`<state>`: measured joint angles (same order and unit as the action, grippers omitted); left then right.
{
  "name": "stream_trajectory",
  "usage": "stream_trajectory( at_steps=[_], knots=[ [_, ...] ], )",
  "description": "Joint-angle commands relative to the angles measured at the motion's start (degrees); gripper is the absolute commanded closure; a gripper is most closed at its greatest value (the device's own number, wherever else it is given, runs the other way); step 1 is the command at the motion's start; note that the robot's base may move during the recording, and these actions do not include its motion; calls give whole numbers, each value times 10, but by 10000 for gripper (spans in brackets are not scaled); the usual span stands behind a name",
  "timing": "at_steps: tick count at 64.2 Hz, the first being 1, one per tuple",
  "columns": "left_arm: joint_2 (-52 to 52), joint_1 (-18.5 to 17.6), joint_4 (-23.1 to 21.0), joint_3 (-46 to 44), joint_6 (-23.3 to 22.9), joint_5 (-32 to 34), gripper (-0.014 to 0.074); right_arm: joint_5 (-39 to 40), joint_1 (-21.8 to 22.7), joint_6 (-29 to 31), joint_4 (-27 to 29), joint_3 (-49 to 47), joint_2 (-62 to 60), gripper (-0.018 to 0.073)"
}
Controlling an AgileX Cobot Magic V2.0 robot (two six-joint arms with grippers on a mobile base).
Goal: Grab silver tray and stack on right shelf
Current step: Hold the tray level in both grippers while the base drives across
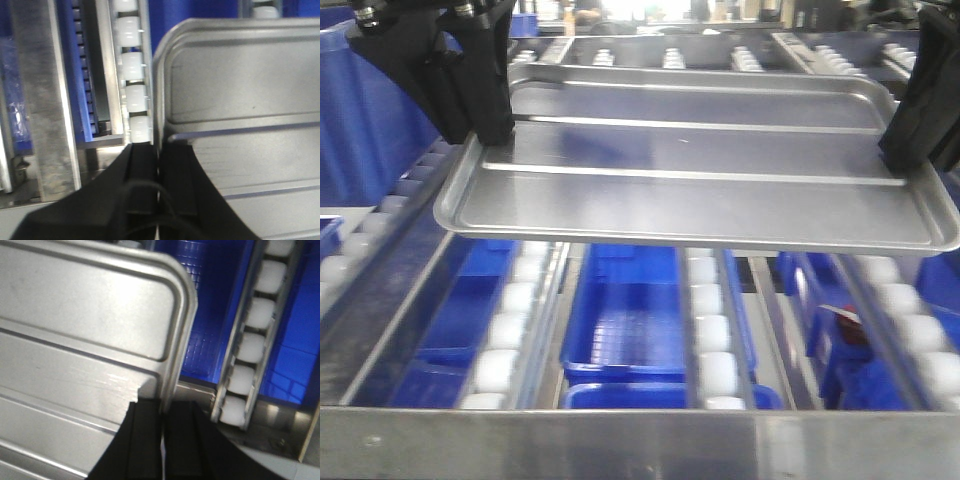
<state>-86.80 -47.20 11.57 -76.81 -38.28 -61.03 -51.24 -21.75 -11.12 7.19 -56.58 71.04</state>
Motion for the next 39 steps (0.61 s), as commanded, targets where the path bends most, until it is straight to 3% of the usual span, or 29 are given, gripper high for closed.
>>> stream_trajectory(
  at_steps=[1, 39],
  knots=[
    [23, -6, 10, -17, 10, 13, 697, 19, -1, 17, -5, -20, -17, 503],
    [23, -6, 10, -17, 10, 13, 697, 19, -1, 17, -5, -20, -17, 503]
  ],
)
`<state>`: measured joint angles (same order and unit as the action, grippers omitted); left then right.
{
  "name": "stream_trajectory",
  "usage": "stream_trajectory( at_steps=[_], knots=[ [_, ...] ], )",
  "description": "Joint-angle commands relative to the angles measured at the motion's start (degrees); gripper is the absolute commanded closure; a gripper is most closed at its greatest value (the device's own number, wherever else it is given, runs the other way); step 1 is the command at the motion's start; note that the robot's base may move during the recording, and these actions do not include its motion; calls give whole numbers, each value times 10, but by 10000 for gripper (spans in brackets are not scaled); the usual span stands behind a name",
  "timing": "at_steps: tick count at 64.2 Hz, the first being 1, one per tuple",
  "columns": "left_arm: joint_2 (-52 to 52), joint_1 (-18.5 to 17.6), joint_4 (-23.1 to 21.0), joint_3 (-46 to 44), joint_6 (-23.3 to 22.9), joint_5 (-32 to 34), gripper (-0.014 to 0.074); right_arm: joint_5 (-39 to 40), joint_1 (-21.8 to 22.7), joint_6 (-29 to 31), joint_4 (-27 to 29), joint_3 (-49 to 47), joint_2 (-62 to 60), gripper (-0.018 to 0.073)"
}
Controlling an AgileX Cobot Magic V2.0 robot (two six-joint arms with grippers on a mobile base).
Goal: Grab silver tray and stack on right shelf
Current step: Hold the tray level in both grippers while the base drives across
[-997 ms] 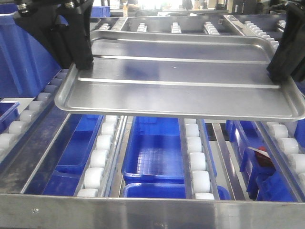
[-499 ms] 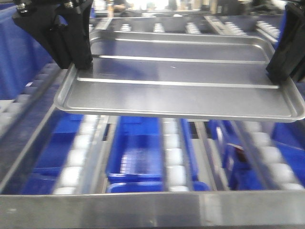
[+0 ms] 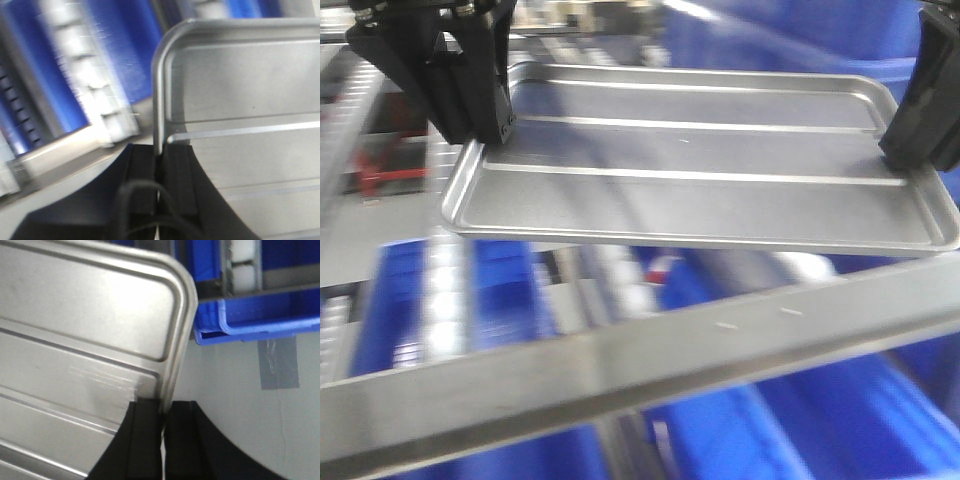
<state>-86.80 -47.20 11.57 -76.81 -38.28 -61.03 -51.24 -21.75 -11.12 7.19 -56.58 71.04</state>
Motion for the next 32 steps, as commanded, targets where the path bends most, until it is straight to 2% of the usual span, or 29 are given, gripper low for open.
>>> stream_trajectory(
  at_steps=[1, 32],
  knots=[
    [23, -6, 10, -17, 10, 13, 697, 19, -1, 17, -5, -20, -17, 503],
    [23, -6, 10, -17, 10, 13, 697, 19, -1, 17, -5, -20, -17, 503]
  ],
)
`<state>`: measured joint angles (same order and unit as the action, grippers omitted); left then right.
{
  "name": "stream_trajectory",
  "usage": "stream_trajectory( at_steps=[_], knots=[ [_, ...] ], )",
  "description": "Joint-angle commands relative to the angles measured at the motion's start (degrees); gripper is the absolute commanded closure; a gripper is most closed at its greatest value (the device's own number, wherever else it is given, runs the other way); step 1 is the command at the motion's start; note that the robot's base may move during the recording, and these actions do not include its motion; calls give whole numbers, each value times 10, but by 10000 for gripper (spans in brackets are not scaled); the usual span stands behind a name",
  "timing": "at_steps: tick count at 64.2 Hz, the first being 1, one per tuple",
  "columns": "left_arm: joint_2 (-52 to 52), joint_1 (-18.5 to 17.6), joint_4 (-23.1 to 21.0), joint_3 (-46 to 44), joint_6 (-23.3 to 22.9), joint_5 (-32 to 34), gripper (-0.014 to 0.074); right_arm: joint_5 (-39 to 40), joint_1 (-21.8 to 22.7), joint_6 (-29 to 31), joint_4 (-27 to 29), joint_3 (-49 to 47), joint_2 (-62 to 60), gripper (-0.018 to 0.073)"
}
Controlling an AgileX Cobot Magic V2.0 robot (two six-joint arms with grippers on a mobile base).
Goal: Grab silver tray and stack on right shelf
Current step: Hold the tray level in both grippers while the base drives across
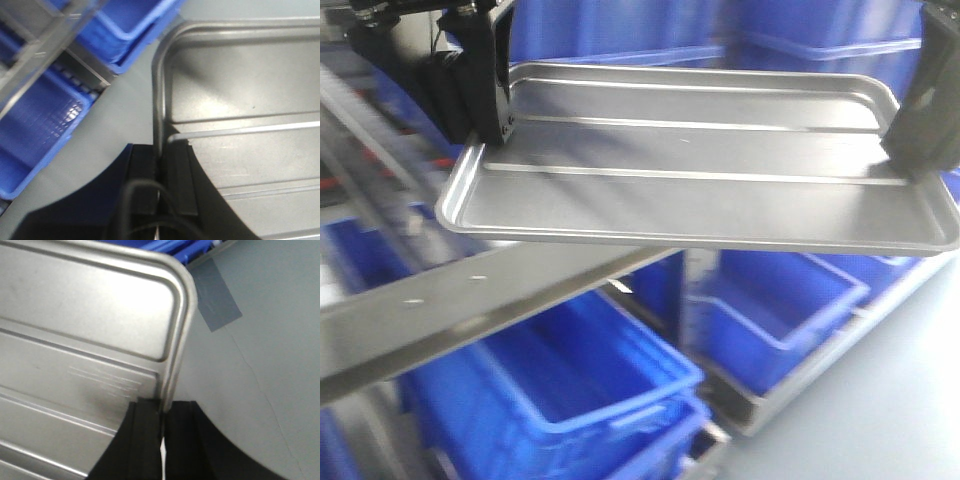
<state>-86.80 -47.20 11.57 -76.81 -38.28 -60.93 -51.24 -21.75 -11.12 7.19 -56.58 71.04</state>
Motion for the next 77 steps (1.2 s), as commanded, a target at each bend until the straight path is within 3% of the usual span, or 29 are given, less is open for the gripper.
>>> stream_trajectory(
  at_steps=[1, 77],
  knots=[
    [23, -6, 10, -17, 10, 12, 697, 19, -1, 17, -5, -20, -17, 503],
    [23, -6, 10, -17, 10, 12, 697, 13, -1, 17, -5, -20, -17, 503]
  ],
)
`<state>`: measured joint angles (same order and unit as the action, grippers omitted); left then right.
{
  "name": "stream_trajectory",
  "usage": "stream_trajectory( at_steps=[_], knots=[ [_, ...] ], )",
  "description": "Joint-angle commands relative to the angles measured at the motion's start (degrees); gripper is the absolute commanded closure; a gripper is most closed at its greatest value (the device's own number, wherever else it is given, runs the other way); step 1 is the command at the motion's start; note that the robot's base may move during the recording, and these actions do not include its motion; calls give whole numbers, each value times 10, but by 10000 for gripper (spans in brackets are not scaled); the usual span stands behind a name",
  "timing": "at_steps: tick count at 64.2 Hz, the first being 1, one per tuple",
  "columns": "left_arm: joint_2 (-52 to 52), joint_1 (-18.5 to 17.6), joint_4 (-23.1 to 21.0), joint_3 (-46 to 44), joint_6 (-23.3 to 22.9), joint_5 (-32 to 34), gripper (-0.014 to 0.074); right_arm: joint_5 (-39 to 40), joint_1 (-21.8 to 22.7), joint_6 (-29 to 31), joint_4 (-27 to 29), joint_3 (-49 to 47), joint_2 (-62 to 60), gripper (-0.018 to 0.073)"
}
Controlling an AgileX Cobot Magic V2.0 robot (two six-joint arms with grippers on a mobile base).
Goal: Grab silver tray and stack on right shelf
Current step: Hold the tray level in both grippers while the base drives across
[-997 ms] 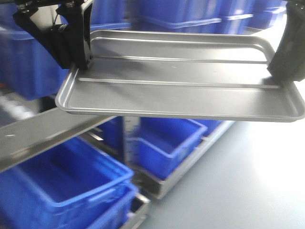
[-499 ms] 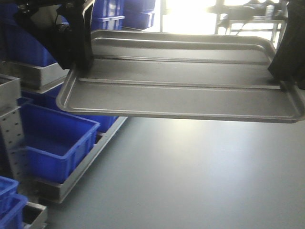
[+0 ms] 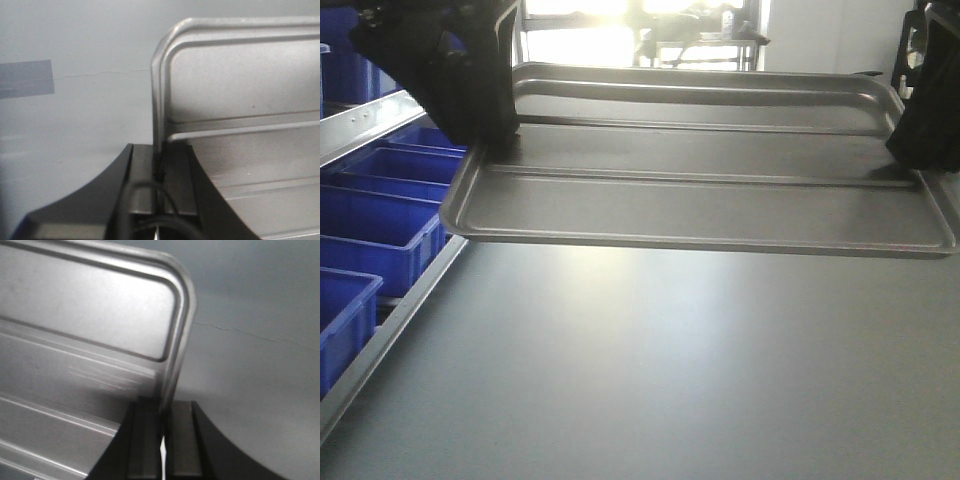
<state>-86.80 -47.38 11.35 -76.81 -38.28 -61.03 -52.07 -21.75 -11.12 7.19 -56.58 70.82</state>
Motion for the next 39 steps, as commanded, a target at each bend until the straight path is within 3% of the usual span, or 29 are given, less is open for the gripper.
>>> stream_trajectory(
  at_steps=[1, 39],
  knots=[
    [23, -4, 12, -17, 10, 13, 697, 22, -1, 17, -5, -20, -15, 503],
    [23, -4, 11, -17, 10, 12, 697, 22, -1, 17, -5, -20, -15, 503]
  ],
)
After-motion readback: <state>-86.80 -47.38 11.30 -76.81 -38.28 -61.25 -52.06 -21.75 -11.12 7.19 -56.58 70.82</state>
